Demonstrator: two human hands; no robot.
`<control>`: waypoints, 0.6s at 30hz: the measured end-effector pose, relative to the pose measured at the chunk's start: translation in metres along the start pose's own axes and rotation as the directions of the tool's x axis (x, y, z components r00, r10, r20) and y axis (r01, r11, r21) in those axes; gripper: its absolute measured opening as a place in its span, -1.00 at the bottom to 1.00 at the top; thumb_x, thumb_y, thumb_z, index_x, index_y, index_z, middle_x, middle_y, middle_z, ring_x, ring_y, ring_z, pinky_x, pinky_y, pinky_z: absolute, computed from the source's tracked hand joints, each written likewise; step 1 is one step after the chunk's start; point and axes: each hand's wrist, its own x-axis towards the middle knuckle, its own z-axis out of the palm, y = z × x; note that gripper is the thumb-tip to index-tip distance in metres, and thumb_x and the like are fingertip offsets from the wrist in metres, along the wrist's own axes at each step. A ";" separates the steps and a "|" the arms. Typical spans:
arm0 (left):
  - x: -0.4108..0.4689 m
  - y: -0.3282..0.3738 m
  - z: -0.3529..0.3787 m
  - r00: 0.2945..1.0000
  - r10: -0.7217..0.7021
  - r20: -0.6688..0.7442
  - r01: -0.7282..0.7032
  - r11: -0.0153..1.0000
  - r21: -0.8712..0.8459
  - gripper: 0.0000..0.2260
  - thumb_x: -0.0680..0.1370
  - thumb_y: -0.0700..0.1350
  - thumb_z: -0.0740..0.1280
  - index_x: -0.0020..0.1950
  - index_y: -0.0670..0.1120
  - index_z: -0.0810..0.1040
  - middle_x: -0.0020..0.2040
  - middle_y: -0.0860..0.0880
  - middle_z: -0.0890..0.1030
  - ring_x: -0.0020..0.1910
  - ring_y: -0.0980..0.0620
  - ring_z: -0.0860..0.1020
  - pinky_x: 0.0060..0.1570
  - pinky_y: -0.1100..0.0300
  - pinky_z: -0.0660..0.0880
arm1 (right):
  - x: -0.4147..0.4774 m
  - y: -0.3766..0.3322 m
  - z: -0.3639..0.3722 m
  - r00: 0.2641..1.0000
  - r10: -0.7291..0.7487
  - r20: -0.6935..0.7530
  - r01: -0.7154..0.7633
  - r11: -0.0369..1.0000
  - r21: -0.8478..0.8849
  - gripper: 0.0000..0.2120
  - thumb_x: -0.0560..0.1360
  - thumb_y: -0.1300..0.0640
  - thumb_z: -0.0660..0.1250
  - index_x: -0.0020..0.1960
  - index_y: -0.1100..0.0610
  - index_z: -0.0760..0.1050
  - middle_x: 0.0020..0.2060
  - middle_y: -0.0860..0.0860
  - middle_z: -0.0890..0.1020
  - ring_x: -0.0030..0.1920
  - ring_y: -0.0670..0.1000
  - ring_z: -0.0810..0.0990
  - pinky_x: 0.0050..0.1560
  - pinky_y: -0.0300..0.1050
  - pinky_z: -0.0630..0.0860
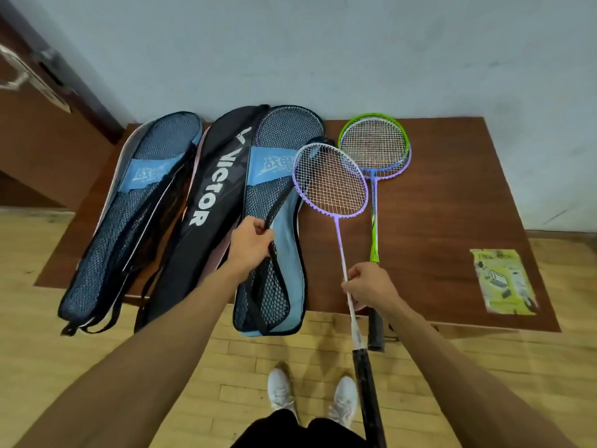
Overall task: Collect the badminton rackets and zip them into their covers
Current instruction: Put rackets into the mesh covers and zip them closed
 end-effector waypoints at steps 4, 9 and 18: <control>0.000 0.011 0.002 0.999 -0.012 -0.036 0.011 1.000 -0.020 -0.90 0.51 -0.21 0.33 -0.02 -0.14 0.43 -0.17 -0.05 0.52 -0.27 -0.05 0.57 -0.15 -0.08 0.63 | -0.006 0.013 -0.008 1.000 0.000 -0.015 0.000 1.000 0.001 -0.95 0.42 0.25 0.35 -0.12 0.21 0.56 -0.24 0.10 0.66 -0.33 0.09 0.68 -0.29 0.04 0.66; 0.003 0.019 0.012 0.998 0.000 -0.060 -0.002 0.999 -0.034 -0.93 0.52 -0.19 0.31 -0.05 -0.16 0.44 -0.16 -0.12 0.52 -0.29 -0.01 0.55 -0.26 0.04 0.63 | -0.016 0.029 -0.018 1.000 0.016 -0.012 -0.016 1.000 -0.014 -0.95 0.44 0.26 0.33 -0.12 0.17 0.55 -0.15 0.12 0.65 -0.34 0.09 0.68 -0.32 -0.01 0.66; -0.017 0.023 0.021 0.997 0.057 0.052 -0.061 0.995 0.076 -0.88 0.51 -0.22 0.36 -0.02 -0.14 0.44 -0.18 -0.05 0.51 -0.31 -0.01 0.52 -0.23 -0.02 0.62 | -0.014 0.027 -0.009 0.998 -0.065 -0.012 0.065 0.997 -0.050 -0.95 0.43 0.23 0.32 -0.11 0.16 0.55 -0.19 0.09 0.66 -0.30 0.10 0.68 -0.24 0.04 0.67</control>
